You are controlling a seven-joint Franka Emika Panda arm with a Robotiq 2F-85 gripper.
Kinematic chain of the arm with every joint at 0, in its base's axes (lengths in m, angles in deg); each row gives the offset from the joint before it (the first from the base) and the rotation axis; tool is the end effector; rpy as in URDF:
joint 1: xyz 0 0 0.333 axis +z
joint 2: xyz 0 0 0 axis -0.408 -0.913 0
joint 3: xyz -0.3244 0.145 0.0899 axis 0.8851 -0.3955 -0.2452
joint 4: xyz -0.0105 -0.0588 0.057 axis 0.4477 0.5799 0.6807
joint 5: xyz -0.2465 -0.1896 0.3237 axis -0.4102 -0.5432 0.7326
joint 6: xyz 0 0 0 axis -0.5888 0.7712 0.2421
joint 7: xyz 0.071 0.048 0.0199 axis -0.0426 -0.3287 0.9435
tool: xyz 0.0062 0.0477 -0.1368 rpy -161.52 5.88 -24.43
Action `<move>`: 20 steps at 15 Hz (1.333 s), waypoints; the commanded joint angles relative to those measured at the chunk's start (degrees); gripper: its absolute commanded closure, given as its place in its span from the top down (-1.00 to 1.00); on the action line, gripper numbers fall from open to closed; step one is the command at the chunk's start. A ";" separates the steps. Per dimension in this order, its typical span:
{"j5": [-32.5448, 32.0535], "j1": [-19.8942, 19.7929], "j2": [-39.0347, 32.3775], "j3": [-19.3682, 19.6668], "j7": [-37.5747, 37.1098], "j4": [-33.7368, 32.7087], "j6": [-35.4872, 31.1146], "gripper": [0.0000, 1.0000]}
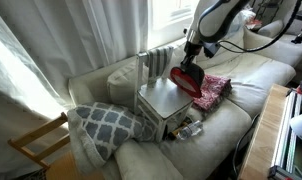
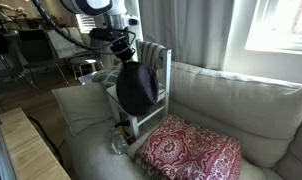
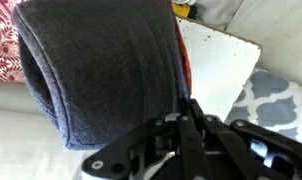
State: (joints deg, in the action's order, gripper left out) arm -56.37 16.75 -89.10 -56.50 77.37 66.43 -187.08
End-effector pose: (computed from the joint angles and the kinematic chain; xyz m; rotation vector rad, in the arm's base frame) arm 0.5613 0.0410 0.1995 -2.9951 -0.2167 -0.2571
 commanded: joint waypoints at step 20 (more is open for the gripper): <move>21.71 -10.81 -12.89 8.17 3.99 -13.01 4.84 -0.98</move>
State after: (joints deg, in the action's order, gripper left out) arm -36.08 7.87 -95.56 -50.05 84.80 59.70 -184.11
